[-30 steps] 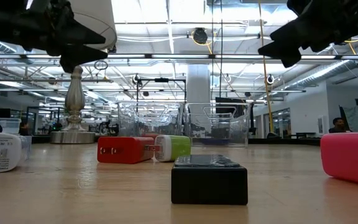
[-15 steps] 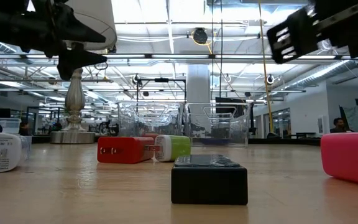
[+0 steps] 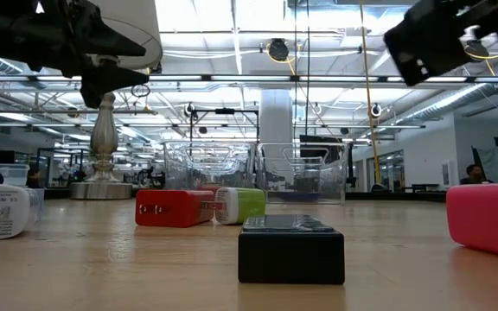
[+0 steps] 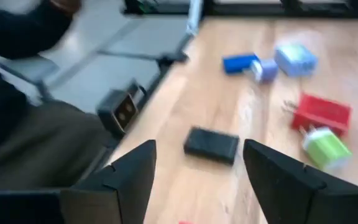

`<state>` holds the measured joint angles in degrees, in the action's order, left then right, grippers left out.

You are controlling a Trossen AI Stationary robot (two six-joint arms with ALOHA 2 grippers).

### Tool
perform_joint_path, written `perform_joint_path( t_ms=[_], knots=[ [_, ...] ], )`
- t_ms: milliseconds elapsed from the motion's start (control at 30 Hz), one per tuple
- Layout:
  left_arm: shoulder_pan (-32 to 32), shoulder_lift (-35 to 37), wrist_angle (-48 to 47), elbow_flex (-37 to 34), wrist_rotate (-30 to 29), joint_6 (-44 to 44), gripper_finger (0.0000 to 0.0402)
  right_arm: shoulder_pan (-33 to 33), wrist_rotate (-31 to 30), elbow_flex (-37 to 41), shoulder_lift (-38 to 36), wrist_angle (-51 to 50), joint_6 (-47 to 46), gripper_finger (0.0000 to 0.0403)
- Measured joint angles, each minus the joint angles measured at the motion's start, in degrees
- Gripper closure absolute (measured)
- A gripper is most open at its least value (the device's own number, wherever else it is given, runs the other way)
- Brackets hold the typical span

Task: Pick & Place Office items
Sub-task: Put the pink charger adapter into the left transparent bin

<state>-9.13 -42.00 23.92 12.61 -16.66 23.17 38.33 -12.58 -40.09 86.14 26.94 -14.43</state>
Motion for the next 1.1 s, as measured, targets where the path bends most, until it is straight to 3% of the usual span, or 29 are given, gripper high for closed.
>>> perform_joint_path(
  t_ms=[133,333,600,1100],
  knots=[
    [0.04,0.0,1.45,0.0,-1.6,-2.7,0.0163,4.72,-7.94,-2.12,2.23,-6.63,-2.62,0.0148],
    [0.09,0.0,2.35,0.0,-2.91,-3.62,0.0163,6.95,-15.95,-2.26,5.65,-6.62,-6.11,0.0151],
    [0.09,0.0,2.32,0.01,-2.91,-3.54,0.0163,6.93,-12.74,-2.23,11.16,-6.73,-11.79,0.0151],
    [0.09,0.0,1.54,0.01,-2.89,-1.81,0.0163,6.62,-12.68,-2.21,14.63,-6.69,-11.65,0.0152]
  ],
)
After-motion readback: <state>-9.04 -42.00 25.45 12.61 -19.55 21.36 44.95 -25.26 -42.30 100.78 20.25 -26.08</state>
